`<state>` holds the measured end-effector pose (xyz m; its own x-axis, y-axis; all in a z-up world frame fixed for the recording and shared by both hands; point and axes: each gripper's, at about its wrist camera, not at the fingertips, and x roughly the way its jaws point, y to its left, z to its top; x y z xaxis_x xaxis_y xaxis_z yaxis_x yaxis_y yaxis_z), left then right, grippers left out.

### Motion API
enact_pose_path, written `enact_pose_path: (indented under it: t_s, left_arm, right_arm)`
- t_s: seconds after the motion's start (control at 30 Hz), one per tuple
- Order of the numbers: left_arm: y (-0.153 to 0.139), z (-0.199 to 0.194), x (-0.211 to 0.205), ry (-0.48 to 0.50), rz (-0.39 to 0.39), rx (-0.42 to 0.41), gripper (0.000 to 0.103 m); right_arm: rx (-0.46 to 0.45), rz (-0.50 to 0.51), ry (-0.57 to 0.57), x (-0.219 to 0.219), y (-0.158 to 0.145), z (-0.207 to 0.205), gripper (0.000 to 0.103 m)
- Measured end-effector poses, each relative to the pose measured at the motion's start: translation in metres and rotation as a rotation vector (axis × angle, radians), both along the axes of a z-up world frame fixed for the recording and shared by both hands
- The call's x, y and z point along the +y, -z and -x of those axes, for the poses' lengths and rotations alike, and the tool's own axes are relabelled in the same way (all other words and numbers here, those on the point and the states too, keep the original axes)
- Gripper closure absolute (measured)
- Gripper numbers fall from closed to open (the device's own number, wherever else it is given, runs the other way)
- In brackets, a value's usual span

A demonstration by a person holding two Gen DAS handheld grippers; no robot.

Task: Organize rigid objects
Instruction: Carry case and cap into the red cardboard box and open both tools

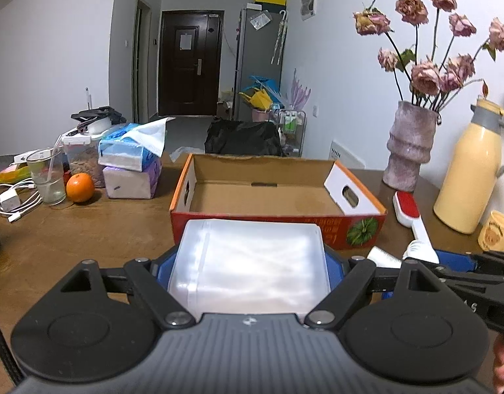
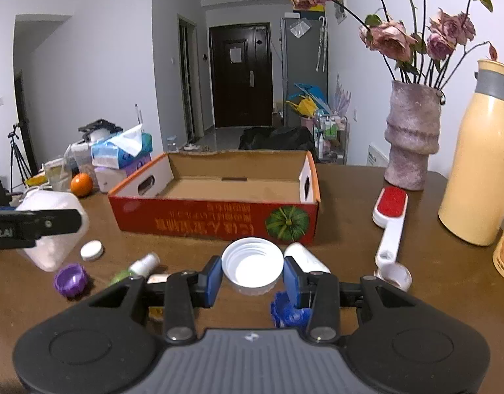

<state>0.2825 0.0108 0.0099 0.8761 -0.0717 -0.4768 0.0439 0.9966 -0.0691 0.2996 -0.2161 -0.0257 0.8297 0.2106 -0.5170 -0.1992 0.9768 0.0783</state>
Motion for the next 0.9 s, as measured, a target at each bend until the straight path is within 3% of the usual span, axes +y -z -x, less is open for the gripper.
enact_pose_path:
  t_s: [0.33, 0.9]
  left_arm:
    - [-0.009, -0.038, -0.008, -0.024, 0.026, -0.019, 0.02]
    - [0.001, -0.106, -0.016, -0.06, 0.035, -0.004, 0.02]
  right_arm:
    - [-0.041, -0.027, 0.013, 0.004, -0.012, -0.038, 0.064]
    - [-0.062, -0.025, 0.012, 0.014, -0.017, -0.103, 0.064]
